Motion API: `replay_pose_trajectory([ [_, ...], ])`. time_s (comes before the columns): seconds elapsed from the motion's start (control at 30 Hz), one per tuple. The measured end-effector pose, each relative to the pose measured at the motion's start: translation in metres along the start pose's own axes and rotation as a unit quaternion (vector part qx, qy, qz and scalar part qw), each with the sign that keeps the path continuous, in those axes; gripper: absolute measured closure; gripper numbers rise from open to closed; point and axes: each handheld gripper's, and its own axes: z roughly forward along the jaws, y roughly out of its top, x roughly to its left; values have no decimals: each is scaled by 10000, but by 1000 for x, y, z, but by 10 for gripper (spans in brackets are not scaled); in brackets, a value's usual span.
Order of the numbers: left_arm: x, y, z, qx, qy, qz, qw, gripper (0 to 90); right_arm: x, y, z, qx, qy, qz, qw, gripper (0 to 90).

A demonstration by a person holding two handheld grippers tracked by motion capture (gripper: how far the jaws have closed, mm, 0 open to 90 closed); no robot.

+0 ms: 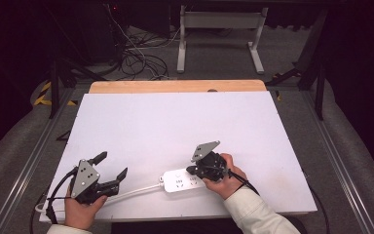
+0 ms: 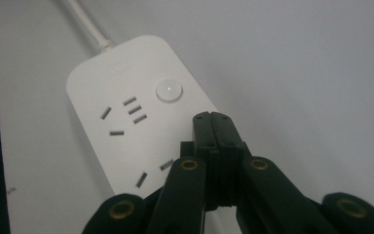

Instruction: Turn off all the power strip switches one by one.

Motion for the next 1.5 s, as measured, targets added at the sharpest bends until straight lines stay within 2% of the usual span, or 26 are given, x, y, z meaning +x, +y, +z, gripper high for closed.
replay_pose_trajectory([
  [0.13, 0, 0, 0, -8, 7, 5, 10000, 203, 0, 0, 0, 26, -9, -25, 10000, 900],
  [0.23, 0, 0, -1, -13, 9, -29, 10000, 203, 1, -1, -1, -64, -33, -49, 10000, 900],
  [0.3, 1, 0, -1, -28, 3, -38, 10000, 203, 4, 0, -12, -493, -63, -107, 9987, 900],
  [0.37, 1, 0, -1, -26, 8, -46, 10000, 203, 7, 7, -28, -935, -47, -117, 9955, 900],
  [0.43, 2, 0, 0, -8, 11, -33, 10000, 203, 10, 11, -35, -1067, -95, -130, 9942, 900],
  [0.57, 0, 0, 0, -19, -1, -29, 10000, 203, 9, 8, -27, -929, -90, -97, 9956, 900],
  [0.87, 2, 0, 0, -13, 6, -22, 10000, 203, 8, 9, -25, -938, -56, -34, 9956, 900],
  [1.0, 2, -1, 0, -16, -9, -71, 10000, 203, 12, 13, -21, -863, -64, -116, 9962, 900],
  [1.2, 2, -1, 0, -9, -3, -26, 10000, 203, 19, 21, -10, -805, 25, -227, 9965, 900],
  [1.5, 2, -1, 0, -17, -7, -30, 10000, 203, 19, 25, 7, -562, 143, -184, 9982, 900],
])
